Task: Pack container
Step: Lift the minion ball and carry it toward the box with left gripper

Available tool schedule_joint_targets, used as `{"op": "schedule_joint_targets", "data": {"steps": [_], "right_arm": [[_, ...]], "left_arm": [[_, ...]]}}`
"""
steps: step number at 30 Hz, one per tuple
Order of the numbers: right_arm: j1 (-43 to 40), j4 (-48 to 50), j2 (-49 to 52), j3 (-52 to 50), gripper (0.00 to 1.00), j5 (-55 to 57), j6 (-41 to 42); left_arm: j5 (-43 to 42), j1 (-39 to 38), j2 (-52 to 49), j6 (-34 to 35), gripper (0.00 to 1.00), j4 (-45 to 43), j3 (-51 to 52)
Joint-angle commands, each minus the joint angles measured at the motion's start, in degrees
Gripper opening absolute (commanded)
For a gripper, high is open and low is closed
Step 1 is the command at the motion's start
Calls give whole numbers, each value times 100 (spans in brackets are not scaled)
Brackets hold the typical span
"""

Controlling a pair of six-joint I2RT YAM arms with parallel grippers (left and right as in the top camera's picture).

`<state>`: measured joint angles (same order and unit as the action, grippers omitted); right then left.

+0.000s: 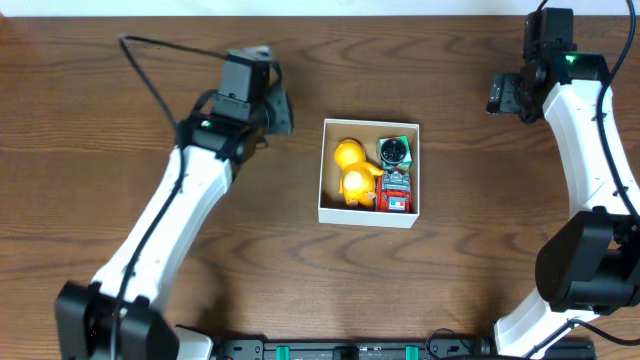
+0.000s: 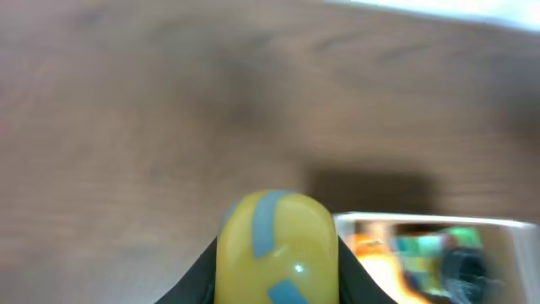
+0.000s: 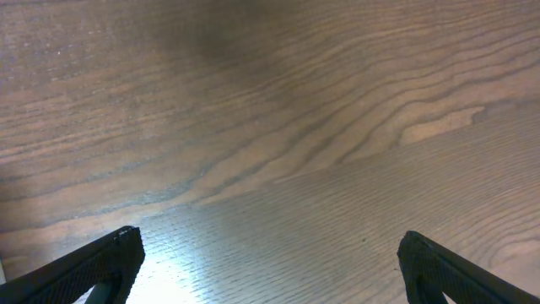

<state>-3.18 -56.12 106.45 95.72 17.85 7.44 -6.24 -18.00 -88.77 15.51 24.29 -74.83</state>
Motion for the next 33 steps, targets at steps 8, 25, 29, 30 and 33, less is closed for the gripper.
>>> {"op": "schedule_joint_targets", "data": {"steps": [8, 25, 29, 30, 33], "right_arm": [[-17, -4, -28, 79, 99, 81, 66], [-17, -4, -28, 79, 99, 81, 66], [-17, -4, -28, 79, 99, 81, 66], [-17, -4, -28, 79, 99, 81, 66], [-17, -4, -28, 79, 99, 81, 66]], "left_arm": [[-1738, 17, -195, -1084, 6, -264, -39], [-2809, -339, -1204, -1447, 6, -404, -37], [-2756, -448, -1268, -1445, 6, -417, -37], [-2756, -448, -1268, -1443, 6, -424, -37], [-2756, -448, -1268, -1443, 6, -428, -37]]}}
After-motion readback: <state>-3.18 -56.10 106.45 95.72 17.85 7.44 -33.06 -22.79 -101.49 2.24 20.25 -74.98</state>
